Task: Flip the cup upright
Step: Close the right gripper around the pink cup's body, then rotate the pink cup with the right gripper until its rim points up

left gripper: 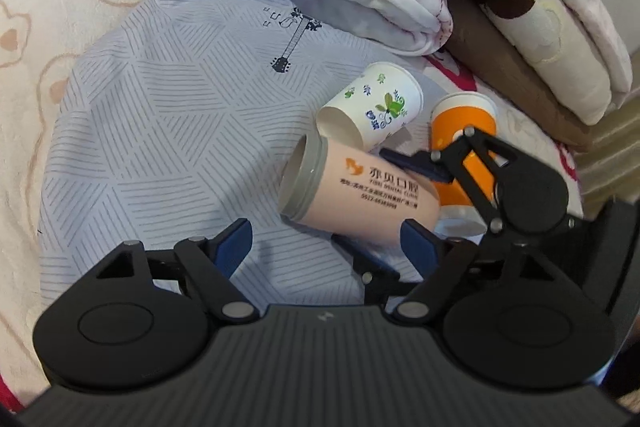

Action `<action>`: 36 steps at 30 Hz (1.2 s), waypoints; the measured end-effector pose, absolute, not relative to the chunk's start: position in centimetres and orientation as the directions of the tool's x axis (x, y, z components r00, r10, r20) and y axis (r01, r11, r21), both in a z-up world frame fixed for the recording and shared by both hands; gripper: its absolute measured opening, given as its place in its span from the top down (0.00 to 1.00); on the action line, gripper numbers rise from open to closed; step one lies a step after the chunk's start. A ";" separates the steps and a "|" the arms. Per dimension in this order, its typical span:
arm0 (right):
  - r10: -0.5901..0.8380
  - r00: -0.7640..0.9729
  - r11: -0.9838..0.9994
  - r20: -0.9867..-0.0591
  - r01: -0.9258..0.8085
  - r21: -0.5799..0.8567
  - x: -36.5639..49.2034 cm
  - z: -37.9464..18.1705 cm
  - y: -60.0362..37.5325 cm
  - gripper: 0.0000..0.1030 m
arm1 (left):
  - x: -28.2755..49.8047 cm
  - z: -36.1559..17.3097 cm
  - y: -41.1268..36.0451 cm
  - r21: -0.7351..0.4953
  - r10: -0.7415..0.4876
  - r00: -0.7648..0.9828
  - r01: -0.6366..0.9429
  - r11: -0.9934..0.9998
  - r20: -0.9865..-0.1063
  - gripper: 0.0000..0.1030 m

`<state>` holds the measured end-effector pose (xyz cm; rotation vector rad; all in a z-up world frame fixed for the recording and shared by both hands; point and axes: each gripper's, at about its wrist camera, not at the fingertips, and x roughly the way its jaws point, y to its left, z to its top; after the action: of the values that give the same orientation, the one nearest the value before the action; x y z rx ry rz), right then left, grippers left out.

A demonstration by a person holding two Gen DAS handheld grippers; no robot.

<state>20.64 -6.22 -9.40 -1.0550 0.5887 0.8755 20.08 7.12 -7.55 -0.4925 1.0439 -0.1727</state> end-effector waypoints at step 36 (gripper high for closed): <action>0.175 0.509 0.721 -0.842 -0.649 -0.242 12.9 -5.2 -13.2 0.33 | 14.3 -8.6 -0.5 -0.627 -0.599 0.370 0.053 0.777 -0.711 0.22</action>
<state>12.90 -13.24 -5.16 -0.5893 0.9090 0.5322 14.32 -0.47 -8.57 -0.5645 1.1252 -0.4473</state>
